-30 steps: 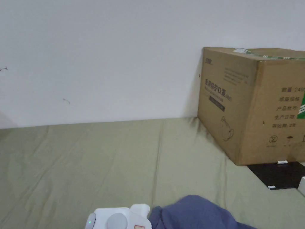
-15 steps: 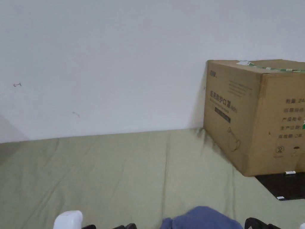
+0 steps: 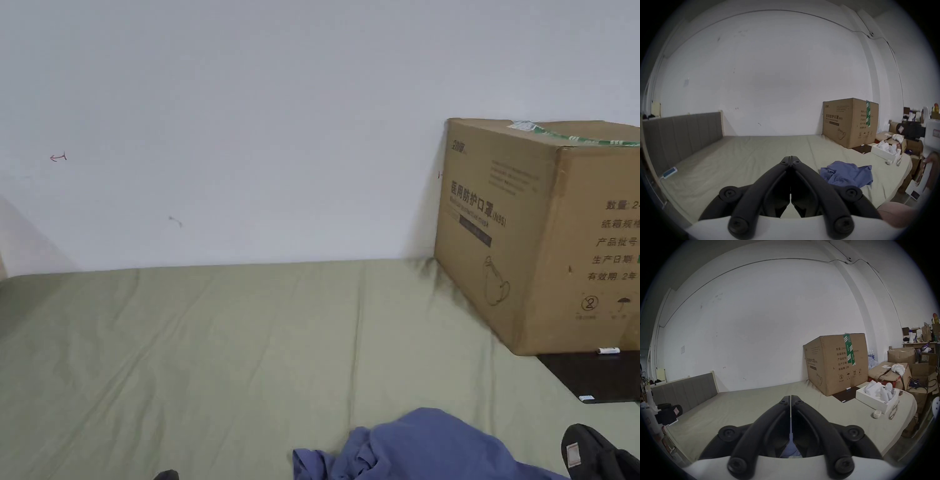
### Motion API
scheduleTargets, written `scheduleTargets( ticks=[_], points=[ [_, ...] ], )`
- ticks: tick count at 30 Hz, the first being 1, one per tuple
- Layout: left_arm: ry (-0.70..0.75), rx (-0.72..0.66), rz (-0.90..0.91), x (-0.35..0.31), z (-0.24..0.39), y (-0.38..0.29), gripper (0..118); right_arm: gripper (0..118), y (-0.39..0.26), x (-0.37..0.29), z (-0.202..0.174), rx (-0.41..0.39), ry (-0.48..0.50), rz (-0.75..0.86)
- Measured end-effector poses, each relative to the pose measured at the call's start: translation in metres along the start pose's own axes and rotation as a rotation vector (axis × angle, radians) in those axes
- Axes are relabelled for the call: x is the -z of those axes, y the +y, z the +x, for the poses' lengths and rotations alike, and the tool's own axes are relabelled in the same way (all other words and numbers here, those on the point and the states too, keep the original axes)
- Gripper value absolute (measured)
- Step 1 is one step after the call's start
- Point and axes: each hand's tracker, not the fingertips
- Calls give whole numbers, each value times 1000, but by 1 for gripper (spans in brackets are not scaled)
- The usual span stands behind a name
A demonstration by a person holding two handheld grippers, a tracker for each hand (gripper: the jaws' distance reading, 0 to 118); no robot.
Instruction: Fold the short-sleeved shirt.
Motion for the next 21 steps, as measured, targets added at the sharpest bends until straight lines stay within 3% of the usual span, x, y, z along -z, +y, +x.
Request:
scheduleTargets(
  ticks=[4,14,17,21],
  points=[
    [-6,-62,9,-4,2,4,0,1,-2,-3,0,-58,-17,4],
    [-35,-189,-59,32,-4,22,0,1,7,0,7,-20,13,-14],
    [-157,-157,-271,95,-5,37,0,1,9,7,9,-14,18,-30],
    [-350,-233,-675,215,-10,12,0,1,3,22,13,-10,23,-90]
  ],
)
